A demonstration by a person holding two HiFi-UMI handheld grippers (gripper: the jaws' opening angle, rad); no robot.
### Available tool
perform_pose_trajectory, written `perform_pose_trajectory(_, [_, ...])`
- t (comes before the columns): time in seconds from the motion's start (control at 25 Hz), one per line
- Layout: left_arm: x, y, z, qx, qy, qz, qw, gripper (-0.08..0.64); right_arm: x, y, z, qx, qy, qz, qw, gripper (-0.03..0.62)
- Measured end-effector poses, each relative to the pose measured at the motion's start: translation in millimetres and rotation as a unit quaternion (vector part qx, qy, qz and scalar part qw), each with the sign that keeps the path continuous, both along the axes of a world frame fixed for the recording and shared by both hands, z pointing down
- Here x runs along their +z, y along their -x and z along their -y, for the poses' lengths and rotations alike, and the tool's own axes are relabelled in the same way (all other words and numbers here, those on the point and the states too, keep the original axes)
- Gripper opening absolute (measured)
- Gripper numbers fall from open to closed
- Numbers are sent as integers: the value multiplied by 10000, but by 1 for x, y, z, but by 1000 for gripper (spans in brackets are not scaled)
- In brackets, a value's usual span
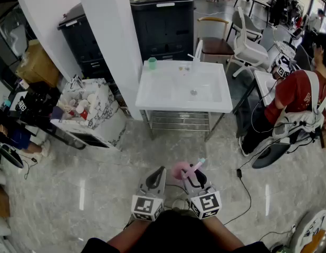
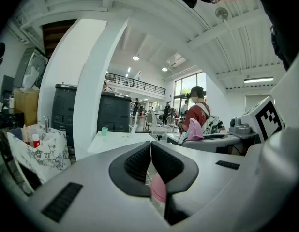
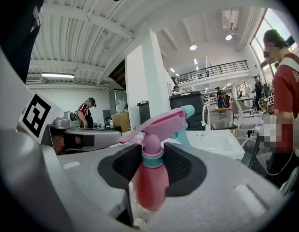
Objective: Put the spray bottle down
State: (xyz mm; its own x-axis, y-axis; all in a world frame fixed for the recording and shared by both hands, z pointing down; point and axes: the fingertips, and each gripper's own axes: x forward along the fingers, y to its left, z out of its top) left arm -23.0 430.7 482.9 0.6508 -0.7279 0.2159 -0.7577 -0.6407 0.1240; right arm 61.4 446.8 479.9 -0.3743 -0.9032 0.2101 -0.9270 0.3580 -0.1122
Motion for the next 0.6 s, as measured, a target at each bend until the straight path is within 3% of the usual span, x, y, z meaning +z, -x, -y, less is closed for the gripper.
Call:
perform_pose_trajectory(0.32, [2,9,8,-63,-74,84,9999,20,-4,0,10,73,-44,96,9999,139])
perform_pose_trajectory(0.6, [12,27,30,-153,61,-120,9998,20,2,12,34,54,7,127,9999,140])
